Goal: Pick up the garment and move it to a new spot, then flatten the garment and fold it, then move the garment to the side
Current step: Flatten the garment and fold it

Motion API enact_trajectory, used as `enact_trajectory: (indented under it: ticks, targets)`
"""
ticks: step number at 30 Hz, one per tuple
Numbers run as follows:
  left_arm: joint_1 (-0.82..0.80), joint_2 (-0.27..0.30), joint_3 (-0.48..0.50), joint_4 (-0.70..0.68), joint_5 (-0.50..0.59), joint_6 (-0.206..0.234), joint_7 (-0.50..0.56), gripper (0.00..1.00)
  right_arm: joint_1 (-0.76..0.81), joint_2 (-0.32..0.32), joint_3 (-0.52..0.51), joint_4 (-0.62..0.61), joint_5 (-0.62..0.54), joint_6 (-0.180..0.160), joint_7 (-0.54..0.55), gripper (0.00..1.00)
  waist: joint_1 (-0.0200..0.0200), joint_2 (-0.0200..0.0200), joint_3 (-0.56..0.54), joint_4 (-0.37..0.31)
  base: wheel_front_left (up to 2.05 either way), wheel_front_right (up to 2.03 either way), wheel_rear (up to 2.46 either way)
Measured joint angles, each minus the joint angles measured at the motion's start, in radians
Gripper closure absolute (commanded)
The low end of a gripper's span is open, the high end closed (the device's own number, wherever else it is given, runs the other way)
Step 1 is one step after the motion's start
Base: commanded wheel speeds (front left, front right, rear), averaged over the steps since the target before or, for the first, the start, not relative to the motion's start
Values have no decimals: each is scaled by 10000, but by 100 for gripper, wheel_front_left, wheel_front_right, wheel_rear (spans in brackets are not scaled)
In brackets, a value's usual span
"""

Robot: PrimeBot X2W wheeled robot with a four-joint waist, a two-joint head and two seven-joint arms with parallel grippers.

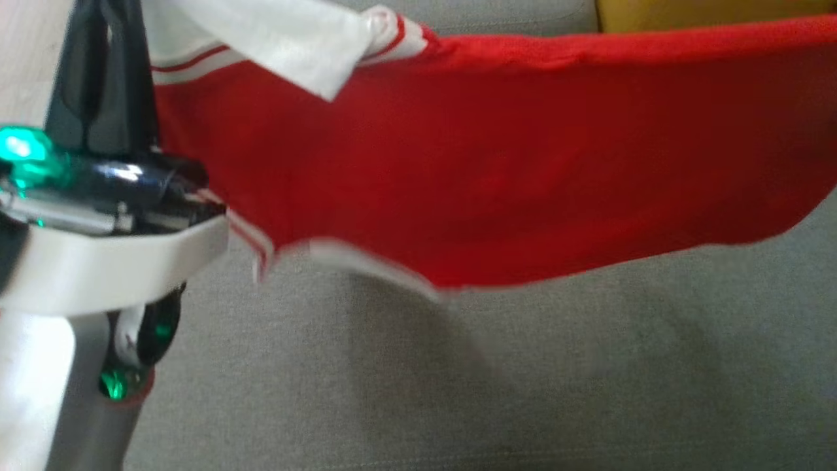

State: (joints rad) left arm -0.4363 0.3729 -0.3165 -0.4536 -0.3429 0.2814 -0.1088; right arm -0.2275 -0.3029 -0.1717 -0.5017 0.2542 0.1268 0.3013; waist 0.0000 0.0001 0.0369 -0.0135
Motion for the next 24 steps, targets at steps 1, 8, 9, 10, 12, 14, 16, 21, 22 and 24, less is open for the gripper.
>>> enact_trajectory:
  ticks: [1, 8, 9, 10, 12, 14, 16, 21, 22, 24]
  targets:
    - [-166, 4, 2, 0, 0, -10, 67, 100, -123, -10, -35, -44, 71, 0, 84, 100, 0, 0, -26, -3, 0, 0, 0]
    - [-1449, -230, -322, 1273, -420, -616, 278, 100, -900, -150, 21, 660, 692, 0, 393, 100, 0, 0, 50, 68, 0, 0, 0]
    - [-1666, -382, -382, 1703, -550, -748, 276, 100, -1062, -151, 105, 972, 815, 0, 393, 100, 0, 0, 102, 71, 0, 0, 0]
    - [-2153, -709, -435, 2675, -871, -966, 136, 100, -1446, -178, 359, 1680, 1022, 0, 351, 100, 0, 0, 215, 63, 0, 0, 0]
    - [-2780, -986, -535, 3856, -1060, -1266, -94, 100, -2003, -217, 784, 2525, 1187, 0, 215, 100, 0, 0, 364, 33, 0, 0, 0]
    - [-3518, -1260, -594, 5177, -1152, -1565, -385, 100, -2718, -211, 1204, 3480, 1275, 0, -73, 100, 0, 0, 521, -9, 0, 0, 0]
    - [-4251, -1478, -585, 6502, -1175, -1812, -729, 100, -3558, -184, 1620, 4429, 1327, 0, -391, 100, 0, 0, 649, -72, 0, 0, 0]
    - [-6206, -1870, -336, 9342, -1064, -2127, -1329, 100, -6095, 328, 2552, 6924, 1482, 0, -1580, 100, 0, 0, 934, -314, 0, 0, 0]
    - [-6568, -1904, -238, 9739, -970, -2136, -1407, 100, -6582, 468, 2702, 7455, 1549, 0, -1835, 100, 0, 0, 990, -363, 0, 0, 0]
    - [-7238, -1956, -123, 10410, -805, -2199, -1419, 100, -7426, 608, 2970, 8502, 1615, 0, -2339, 100, 0, 0, 1116, -415, 0, 0, 0]
